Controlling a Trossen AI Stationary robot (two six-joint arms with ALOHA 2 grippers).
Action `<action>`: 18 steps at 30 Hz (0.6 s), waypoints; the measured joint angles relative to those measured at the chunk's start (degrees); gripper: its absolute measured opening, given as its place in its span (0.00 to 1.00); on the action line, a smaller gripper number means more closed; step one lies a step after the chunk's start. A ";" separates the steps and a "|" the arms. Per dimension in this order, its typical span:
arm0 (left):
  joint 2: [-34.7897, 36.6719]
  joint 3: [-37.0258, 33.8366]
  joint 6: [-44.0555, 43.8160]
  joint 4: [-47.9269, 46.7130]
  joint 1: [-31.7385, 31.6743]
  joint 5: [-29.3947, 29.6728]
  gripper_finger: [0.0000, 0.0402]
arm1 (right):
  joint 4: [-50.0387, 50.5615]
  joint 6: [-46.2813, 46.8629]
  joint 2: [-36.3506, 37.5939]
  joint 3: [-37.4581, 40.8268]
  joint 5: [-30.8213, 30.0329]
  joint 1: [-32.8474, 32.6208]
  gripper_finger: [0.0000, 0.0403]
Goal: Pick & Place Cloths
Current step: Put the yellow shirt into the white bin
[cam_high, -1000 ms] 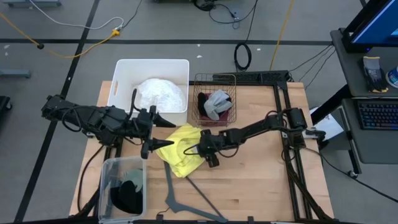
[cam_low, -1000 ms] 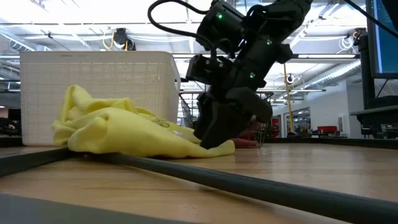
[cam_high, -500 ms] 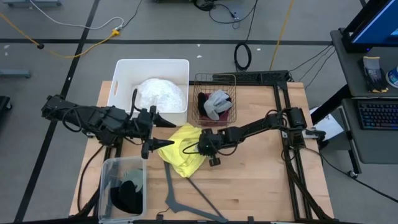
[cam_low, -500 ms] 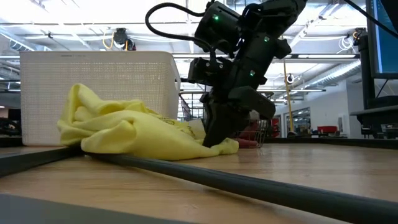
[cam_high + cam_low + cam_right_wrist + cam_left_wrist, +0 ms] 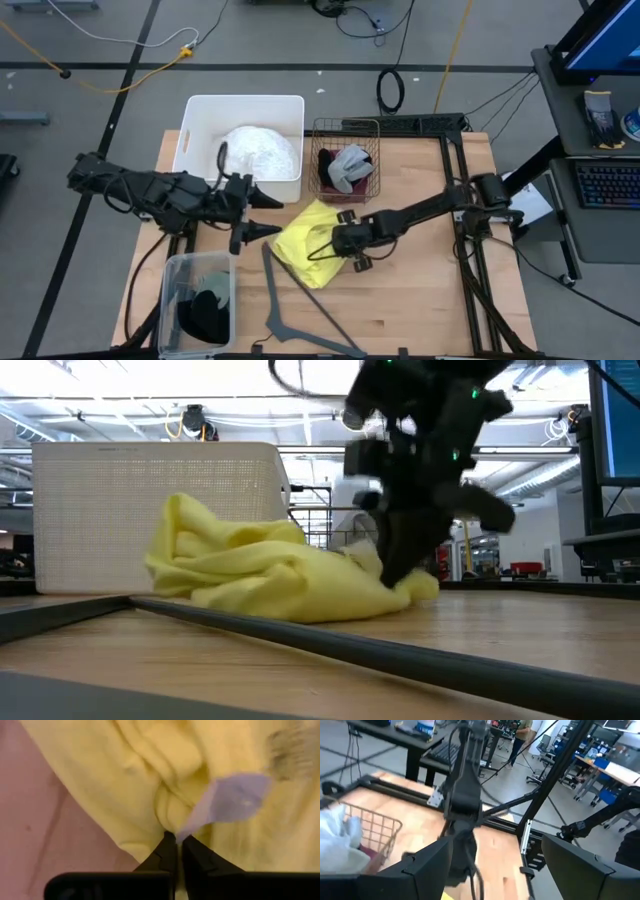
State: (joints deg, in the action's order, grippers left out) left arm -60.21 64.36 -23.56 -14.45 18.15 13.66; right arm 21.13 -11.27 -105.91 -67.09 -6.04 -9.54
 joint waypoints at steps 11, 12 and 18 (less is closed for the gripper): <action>-10.67 -0.02 -4.06 3.42 0.28 -1.82 0.77 | 2.49 -0.28 5.05 -0.24 -4.72 -3.38 0.00; -11.68 -0.02 -4.24 4.20 0.31 -2.33 0.77 | 2.58 -0.35 5.05 -0.24 -4.84 -3.59 0.00; -15.47 -0.02 -7.28 5.35 0.35 -4.44 0.77 | 2.71 -0.53 5.64 -0.24 -5.30 -4.53 0.00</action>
State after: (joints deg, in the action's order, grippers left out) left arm -75.69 64.34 -30.84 -9.10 18.50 9.21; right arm 23.83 -11.79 -100.26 -67.33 -11.34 -14.07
